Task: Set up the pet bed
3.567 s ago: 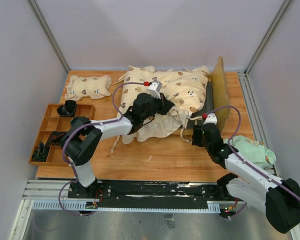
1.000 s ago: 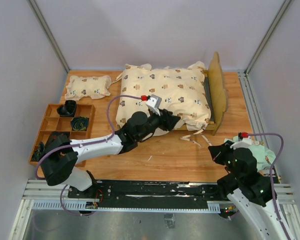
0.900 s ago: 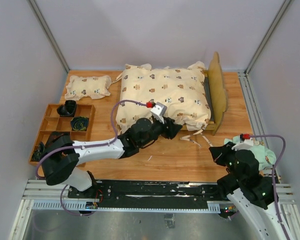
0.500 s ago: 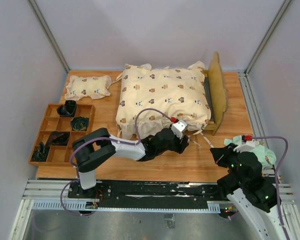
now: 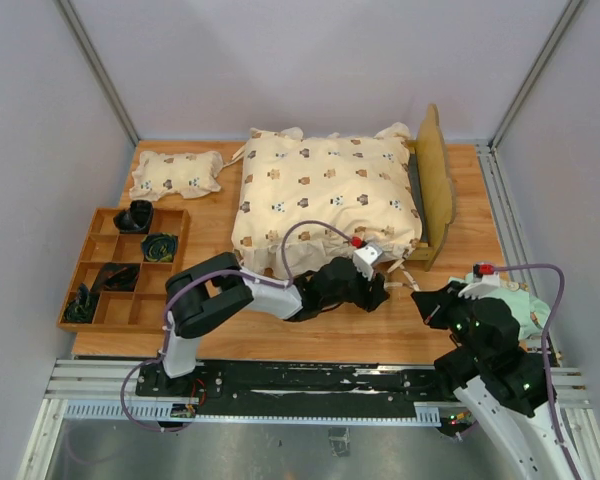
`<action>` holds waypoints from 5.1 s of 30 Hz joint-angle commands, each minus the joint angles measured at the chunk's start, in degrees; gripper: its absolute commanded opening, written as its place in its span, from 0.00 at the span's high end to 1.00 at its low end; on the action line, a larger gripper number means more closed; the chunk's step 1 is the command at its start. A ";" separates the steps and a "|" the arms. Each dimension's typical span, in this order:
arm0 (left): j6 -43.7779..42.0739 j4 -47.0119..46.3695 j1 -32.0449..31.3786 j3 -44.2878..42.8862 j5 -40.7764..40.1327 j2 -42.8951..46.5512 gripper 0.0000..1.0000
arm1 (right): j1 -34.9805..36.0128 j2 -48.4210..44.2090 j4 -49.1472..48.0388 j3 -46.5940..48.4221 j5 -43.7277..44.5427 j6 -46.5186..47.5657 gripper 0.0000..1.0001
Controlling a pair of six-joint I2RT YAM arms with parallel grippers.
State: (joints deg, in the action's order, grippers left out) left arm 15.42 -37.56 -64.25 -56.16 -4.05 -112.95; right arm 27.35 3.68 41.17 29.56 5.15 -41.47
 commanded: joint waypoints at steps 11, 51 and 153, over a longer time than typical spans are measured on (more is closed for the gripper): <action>-24.60 -10.87 -0.19 19.78 12.37 23.89 0.36 | 0.07 13.23 -9.80 -2.02 -8.48 3.47 1.00; -42.21 -24.49 -0.09 6.67 18.77 5.46 1.00 | 0.08 12.40 -10.00 -0.79 -11.00 -4.63 1.00; -37.09 -42.12 1.50 16.18 23.43 -3.38 1.00 | -16.67 56.93 -12.56 1.90 20.94 -47.17 1.00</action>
State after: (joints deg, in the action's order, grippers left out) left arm -22.17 -79.57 -61.73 -38.74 16.95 -114.28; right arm 11.49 67.29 30.06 32.95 15.35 -103.24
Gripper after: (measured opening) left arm 0.009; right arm 0.006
